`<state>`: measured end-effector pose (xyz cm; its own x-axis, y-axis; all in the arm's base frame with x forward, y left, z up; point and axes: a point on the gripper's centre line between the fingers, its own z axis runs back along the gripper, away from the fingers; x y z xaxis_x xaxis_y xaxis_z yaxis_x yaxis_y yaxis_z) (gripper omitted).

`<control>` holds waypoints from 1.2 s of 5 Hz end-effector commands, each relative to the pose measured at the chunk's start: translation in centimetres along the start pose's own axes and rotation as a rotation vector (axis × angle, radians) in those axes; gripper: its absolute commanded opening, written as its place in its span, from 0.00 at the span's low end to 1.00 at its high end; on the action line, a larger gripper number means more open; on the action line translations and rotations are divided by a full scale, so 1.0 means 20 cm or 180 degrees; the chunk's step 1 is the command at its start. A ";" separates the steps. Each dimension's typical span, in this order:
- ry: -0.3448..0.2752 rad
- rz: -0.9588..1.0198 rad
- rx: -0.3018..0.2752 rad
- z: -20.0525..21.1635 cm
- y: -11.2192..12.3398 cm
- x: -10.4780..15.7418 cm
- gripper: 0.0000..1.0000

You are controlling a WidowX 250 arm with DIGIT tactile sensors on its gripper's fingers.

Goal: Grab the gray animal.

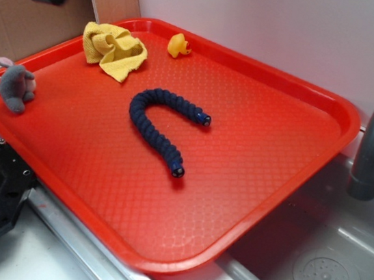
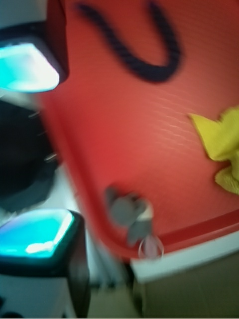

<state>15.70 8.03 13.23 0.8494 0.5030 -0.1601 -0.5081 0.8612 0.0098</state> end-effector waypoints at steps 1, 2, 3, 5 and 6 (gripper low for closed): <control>-0.0950 0.1590 -0.0051 -0.20 0.26 0.02 1.00; -0.1038 0.2320 -0.0178 -0.27 0.29 -0.07 1.00; -0.1019 0.1967 -0.0280 -0.34 0.30 -0.03 1.00; -0.0852 0.1437 -0.0175 -0.42 0.33 0.15 1.00; -0.0693 0.1403 -0.0083 -0.49 0.32 0.20 1.00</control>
<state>14.85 14.19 2.28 0.5647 0.8248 0.0282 -0.8252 0.5646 0.0125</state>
